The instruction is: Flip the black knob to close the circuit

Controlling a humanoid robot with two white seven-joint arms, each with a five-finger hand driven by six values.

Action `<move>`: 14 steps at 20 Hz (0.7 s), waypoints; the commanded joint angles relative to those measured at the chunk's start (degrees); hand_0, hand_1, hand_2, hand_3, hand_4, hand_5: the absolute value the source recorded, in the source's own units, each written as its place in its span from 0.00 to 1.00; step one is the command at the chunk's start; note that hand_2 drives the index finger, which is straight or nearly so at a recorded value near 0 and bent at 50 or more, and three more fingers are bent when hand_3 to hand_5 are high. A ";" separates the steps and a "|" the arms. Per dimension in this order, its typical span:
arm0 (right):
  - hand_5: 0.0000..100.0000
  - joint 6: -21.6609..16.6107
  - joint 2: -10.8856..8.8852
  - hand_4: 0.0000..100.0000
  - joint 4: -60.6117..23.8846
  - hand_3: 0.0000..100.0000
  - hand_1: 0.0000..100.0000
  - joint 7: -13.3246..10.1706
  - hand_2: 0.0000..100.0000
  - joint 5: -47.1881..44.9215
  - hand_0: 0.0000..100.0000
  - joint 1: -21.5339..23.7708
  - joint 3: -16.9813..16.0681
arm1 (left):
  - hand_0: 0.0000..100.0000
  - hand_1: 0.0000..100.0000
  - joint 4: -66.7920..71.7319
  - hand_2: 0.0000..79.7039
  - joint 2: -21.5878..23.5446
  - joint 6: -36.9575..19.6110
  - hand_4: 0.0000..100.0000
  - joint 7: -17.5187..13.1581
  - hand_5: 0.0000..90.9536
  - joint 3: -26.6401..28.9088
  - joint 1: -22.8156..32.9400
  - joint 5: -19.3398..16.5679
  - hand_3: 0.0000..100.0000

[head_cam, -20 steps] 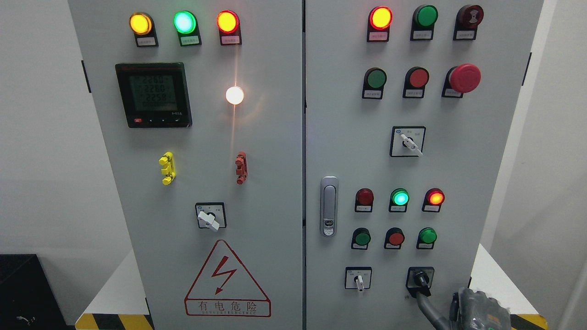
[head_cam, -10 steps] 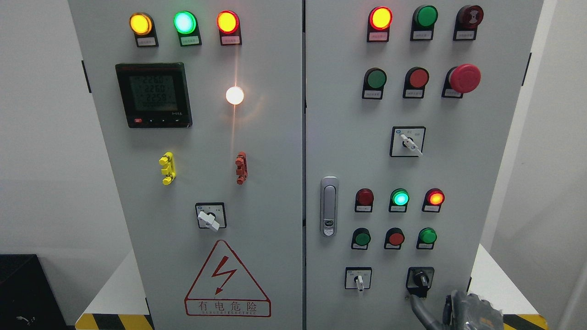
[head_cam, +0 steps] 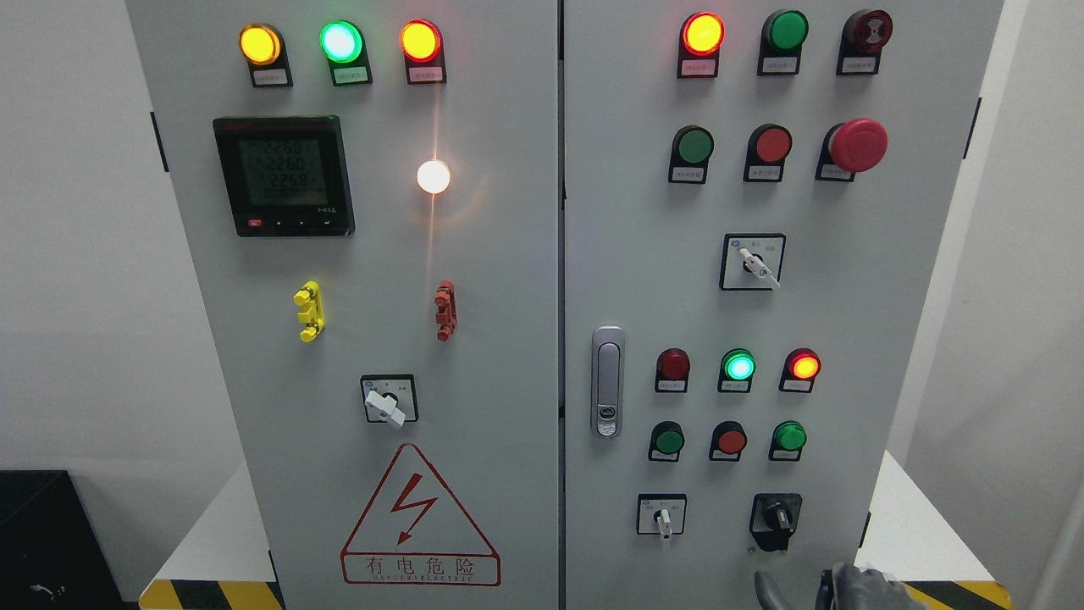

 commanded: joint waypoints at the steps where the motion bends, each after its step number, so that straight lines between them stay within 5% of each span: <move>1: 0.97 -0.11 0.78 0.88 -8.36 1.00 0.00 -1.74 0.83 -9.37 0.00 5.28 2.19 | 0.12 0.56 -1.32 0.00 -0.06 -0.02 0.00 -0.01 0.00 0.00 1.23 0.00 0.00; 5: 0.91 -0.90 0.69 0.85 -11.25 0.96 0.00 -7.09 0.75 -23.52 0.00 8.45 2.72 | 0.12 0.56 -1.32 0.00 0.03 -0.02 0.00 -0.01 0.00 0.00 1.23 0.00 0.00; 10: 0.80 -1.94 0.61 0.83 -15.04 0.93 0.00 -10.26 0.66 -36.60 0.00 12.14 2.81 | 0.12 0.56 -1.32 0.00 0.03 -0.02 0.00 -0.01 0.00 0.00 1.23 0.00 0.00; 14: 0.64 -3.97 0.52 0.72 -17.50 0.78 0.00 -12.64 0.47 -55.68 0.00 15.21 2.81 | 0.12 0.56 -1.32 0.00 -0.06 -0.02 0.00 -0.01 0.00 0.00 1.23 0.00 0.00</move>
